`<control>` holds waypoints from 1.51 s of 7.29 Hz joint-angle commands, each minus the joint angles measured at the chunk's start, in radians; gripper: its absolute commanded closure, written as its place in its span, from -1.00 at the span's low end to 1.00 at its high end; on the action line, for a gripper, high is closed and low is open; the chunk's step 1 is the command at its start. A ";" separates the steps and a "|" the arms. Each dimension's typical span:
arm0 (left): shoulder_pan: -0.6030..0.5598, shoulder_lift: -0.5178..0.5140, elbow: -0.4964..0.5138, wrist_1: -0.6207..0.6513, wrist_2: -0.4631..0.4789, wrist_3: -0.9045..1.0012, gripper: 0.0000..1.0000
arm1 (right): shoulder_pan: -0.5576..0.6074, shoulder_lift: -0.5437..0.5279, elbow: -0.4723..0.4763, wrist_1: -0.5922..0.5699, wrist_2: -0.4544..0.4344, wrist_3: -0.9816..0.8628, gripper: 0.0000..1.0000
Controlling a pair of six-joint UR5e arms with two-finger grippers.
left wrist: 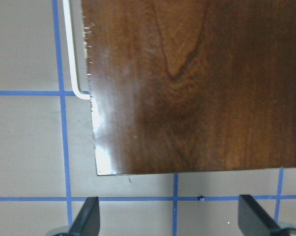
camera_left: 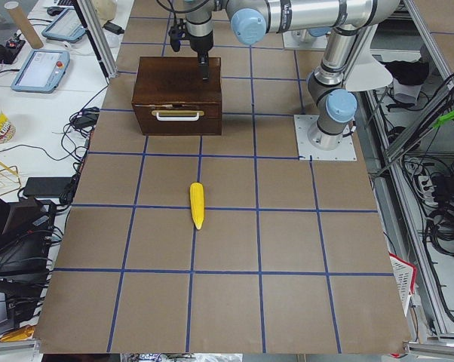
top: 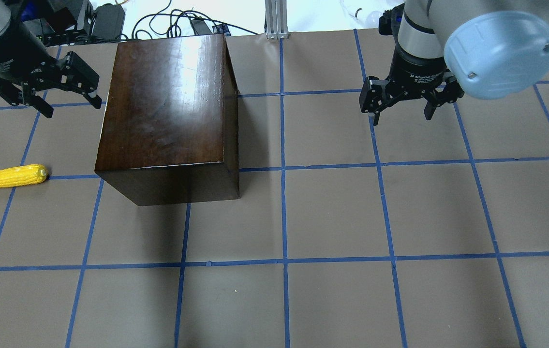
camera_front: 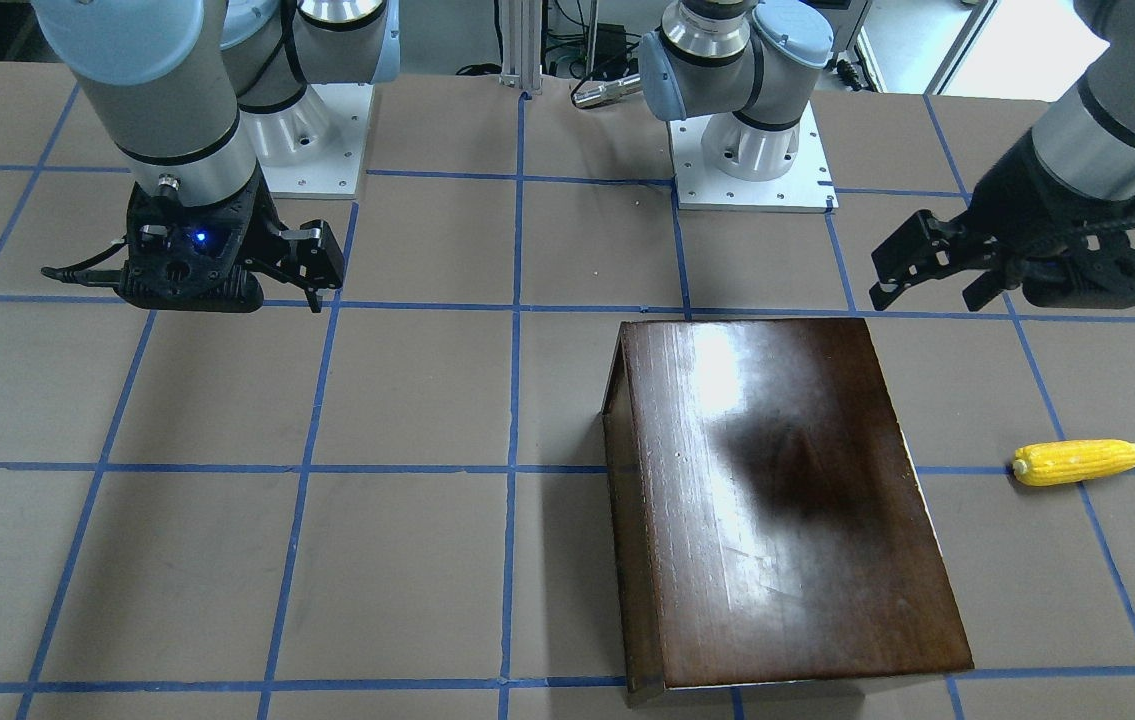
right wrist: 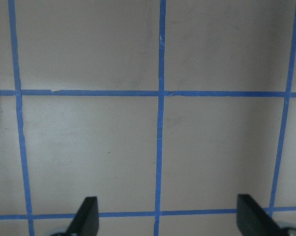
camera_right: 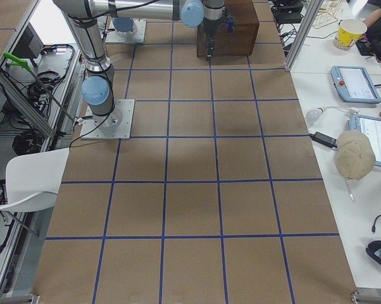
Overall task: Open drawer and put corn inside
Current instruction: 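Move the left gripper down beside the cabinet toward the white drawer handle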
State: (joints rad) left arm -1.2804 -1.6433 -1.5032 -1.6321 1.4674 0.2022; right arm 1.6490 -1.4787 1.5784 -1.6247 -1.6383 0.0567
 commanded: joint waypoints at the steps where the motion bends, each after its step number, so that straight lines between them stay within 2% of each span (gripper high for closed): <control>1: 0.074 -0.047 0.004 0.011 -0.016 0.081 -1.00 | 0.000 0.000 0.000 0.000 0.000 0.000 -1.00; 4: 0.116 -0.130 0.001 0.050 -0.061 0.163 -1.00 | 0.000 0.000 -0.001 0.000 0.000 0.000 -1.00; 8: 0.141 -0.246 -0.006 0.203 -0.065 0.385 -1.00 | 0.000 0.001 0.000 0.000 0.000 0.000 -1.00; 11: 0.141 -0.326 0.004 0.255 -0.108 0.381 -1.00 | 0.000 0.000 0.000 0.000 0.000 0.000 -1.00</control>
State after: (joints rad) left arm -1.1401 -1.9360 -1.5057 -1.3881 1.3740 0.5862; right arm 1.6490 -1.4776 1.5780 -1.6246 -1.6383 0.0567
